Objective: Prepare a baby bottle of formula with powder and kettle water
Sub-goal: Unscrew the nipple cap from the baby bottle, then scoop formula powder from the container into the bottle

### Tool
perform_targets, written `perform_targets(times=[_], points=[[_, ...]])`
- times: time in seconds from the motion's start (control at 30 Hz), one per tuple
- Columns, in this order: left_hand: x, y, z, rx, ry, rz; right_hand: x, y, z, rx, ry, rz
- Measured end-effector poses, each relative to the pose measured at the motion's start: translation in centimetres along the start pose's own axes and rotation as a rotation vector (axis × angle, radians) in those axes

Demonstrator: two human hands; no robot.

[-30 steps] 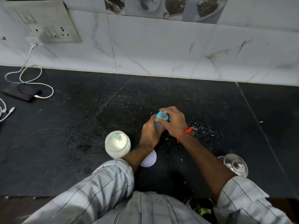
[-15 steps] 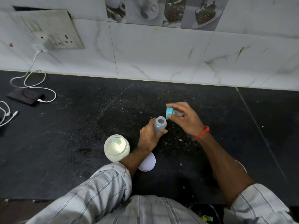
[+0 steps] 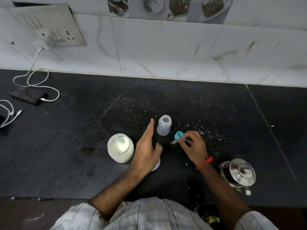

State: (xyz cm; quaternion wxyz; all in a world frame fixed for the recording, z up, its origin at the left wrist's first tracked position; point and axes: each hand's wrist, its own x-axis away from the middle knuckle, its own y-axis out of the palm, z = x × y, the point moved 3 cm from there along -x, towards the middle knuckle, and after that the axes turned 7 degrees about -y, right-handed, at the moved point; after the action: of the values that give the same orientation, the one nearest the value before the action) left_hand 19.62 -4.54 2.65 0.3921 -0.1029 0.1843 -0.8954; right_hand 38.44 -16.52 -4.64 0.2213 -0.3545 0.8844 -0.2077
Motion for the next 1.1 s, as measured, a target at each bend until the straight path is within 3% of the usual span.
perform_targets(times=[0.13,0.3,0.47,0.57,0.63,0.73,0.9,1.1], points=[[3.5,-3.8,0.9,0.137,0.088,0.104,-0.4,-0.1,0.3,0.047,0.081,0.013],[6.6,-8.3,-0.8,0.089,0.153,0.42,-0.4,-0.1,-0.1,0.085,0.09,0.043],[7.7,-10.4,-4.9,0.032,0.048,0.58,-0.2,-0.5,-3.4,0.202,-0.054,0.182],[7.3,-10.6,-7.0,-0.031,-0.081,0.507,-1.0,1.5,-9.6,0.078,-0.278,0.139],[7.0,-10.4,-8.0,-0.091,-0.189,0.417,-1.5,4.2,-14.5,-0.018,-0.436,-0.104],[6.4,-9.9,-8.8,-0.143,-0.249,0.329,-1.8,8.9,-19.0,0.135,-0.593,-0.396],[4.9,-9.3,-9.1,-0.124,-0.281,0.219,-2.2,13.4,-20.7,0.368,-0.576,-0.494],[4.4,-9.4,-9.0,-0.127,-0.276,0.254,-3.4,15.1,-19.2,0.395,-0.51,-0.561]])
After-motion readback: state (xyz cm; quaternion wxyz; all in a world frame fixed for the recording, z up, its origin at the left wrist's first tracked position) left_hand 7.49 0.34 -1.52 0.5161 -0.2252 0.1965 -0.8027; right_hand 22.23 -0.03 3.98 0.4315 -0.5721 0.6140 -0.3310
